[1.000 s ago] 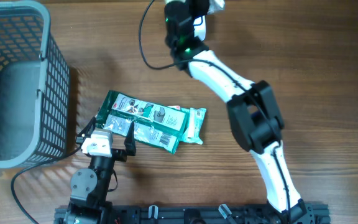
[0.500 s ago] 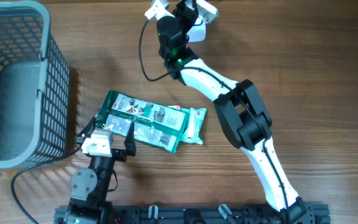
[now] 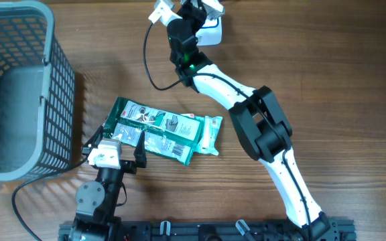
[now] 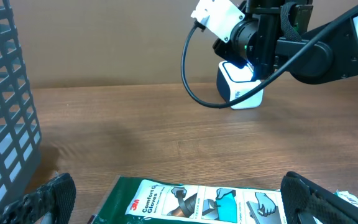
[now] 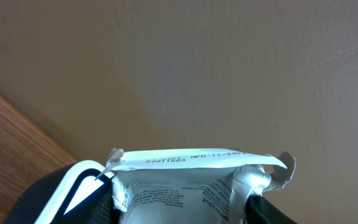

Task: Scan the item barcode
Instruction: 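Lift the white box and hold it under the scanner, then carry the white box to the right edge and release it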

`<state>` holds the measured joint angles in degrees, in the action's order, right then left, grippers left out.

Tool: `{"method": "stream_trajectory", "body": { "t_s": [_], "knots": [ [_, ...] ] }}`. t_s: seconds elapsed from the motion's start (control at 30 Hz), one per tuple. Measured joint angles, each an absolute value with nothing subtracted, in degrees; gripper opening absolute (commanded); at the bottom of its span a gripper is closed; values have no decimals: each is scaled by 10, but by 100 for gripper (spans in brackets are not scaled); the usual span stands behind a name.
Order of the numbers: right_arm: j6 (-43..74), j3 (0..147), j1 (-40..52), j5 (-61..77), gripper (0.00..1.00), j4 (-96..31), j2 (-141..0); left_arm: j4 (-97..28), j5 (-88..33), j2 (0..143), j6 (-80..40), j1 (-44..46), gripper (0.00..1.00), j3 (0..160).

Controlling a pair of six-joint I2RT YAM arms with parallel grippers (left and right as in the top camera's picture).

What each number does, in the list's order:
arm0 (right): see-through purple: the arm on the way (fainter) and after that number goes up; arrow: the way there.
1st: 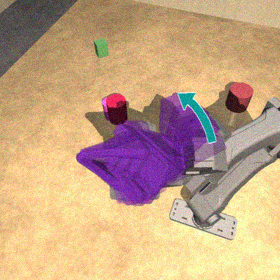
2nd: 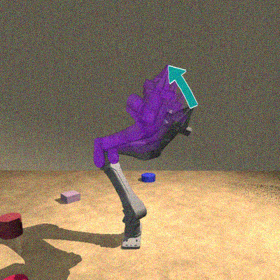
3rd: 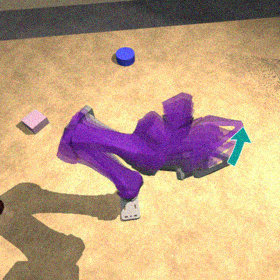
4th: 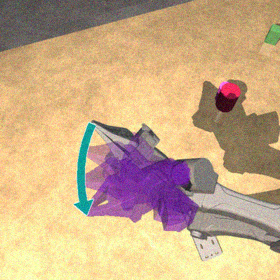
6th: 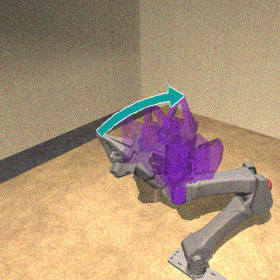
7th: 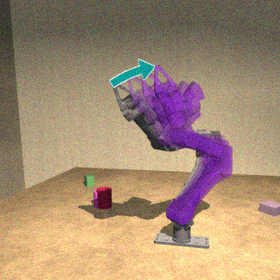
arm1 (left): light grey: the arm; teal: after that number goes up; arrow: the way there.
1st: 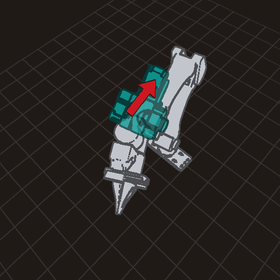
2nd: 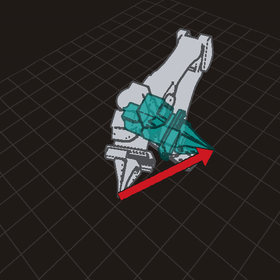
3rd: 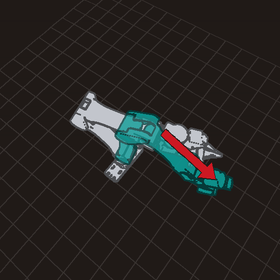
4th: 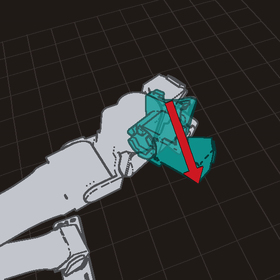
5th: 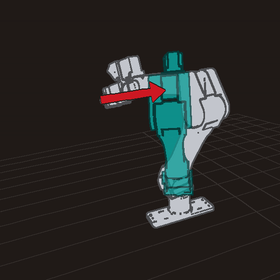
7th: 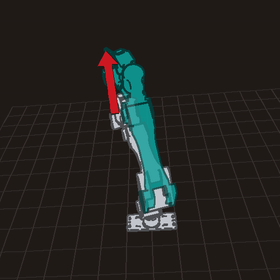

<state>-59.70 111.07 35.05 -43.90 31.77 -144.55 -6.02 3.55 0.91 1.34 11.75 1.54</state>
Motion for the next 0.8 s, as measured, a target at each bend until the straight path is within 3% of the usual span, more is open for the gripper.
{"method": "stream_trajectory", "body": {
  "t_s": [0.3, 0.53, 0.67, 0.8],
  "knots": [
    [-599, 1111, 340, -484, 52, 322, -1477, -60, 36, 9, 13, 117, 100, 15],
    [-558, 1111, 203, -675, 49, 299, -1426, -60, 36, 9, 13, 117, 100, 15],
    [-397, 1118, 73, -765, 49, 65, -1405, -60, 36, 9, 13, 117, 100, 15],
    [-174, 1098, -62, -741, 51, -291, -1405, -60, 36, 10, 13, 117, 100, 15]
  ]
}}
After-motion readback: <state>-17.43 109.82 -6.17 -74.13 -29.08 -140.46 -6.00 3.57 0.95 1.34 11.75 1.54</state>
